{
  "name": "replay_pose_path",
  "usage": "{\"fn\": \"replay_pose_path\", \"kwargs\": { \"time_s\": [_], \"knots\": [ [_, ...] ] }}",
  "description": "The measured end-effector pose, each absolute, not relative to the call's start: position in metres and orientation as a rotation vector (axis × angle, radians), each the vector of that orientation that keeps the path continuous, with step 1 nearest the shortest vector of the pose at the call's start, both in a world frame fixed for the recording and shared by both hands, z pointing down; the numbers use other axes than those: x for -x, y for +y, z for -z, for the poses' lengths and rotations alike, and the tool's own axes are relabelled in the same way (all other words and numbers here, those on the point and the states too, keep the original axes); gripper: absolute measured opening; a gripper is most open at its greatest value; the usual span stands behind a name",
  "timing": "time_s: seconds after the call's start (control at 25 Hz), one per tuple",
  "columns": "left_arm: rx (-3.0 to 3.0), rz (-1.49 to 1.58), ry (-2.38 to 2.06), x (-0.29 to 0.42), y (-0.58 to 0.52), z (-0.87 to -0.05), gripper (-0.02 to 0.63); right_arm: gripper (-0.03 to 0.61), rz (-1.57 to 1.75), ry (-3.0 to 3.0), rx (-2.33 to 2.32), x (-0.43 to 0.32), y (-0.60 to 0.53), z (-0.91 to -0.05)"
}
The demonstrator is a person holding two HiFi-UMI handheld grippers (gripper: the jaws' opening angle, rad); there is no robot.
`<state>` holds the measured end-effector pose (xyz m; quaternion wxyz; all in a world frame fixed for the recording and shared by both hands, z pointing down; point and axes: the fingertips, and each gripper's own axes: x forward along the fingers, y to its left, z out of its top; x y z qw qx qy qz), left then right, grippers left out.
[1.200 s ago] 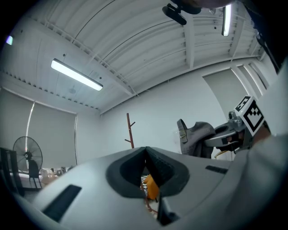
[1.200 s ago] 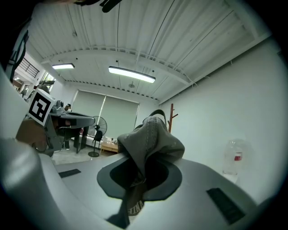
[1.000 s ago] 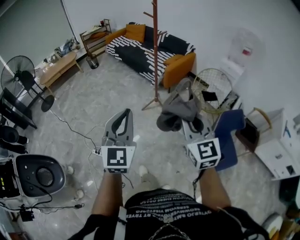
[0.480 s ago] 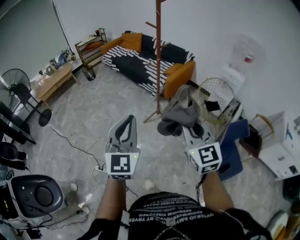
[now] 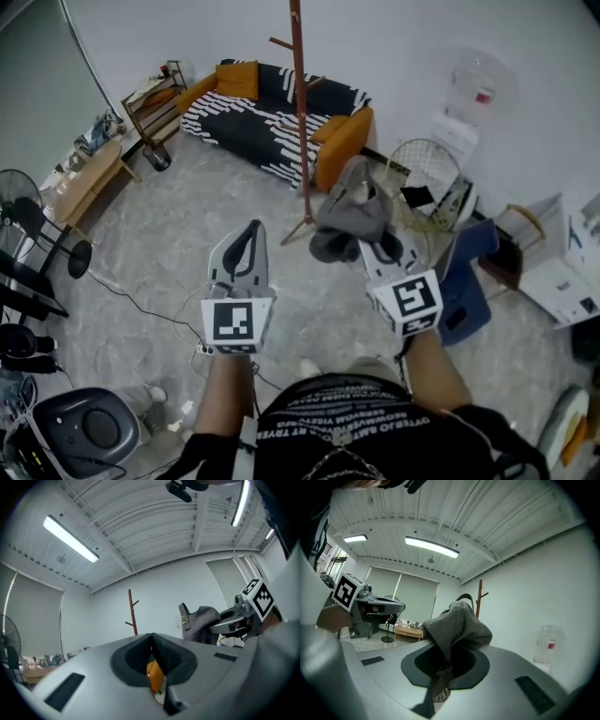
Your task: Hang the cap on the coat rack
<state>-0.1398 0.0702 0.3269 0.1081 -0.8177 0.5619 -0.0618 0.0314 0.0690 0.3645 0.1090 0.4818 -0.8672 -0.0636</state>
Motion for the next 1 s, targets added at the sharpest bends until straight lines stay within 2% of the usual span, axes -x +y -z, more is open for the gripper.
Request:
{"fn": "replay_pose_path", "kwargs": {
  "time_s": [0.52, 1.0],
  "knots": [
    [2.446, 0.176, 1.622, 0.129, 0.041, -0.334, 0.002, 0.021, 0.181, -2.516, -1.443, -0.043, 0.054, -0.373],
    [2.453, 0.231, 1.685, 0.125, -0.036, -0.351, 0.002, 0.021, 0.166, -2.542, -1.365, -0.041, -0.029, -0.386]
  ]
}}
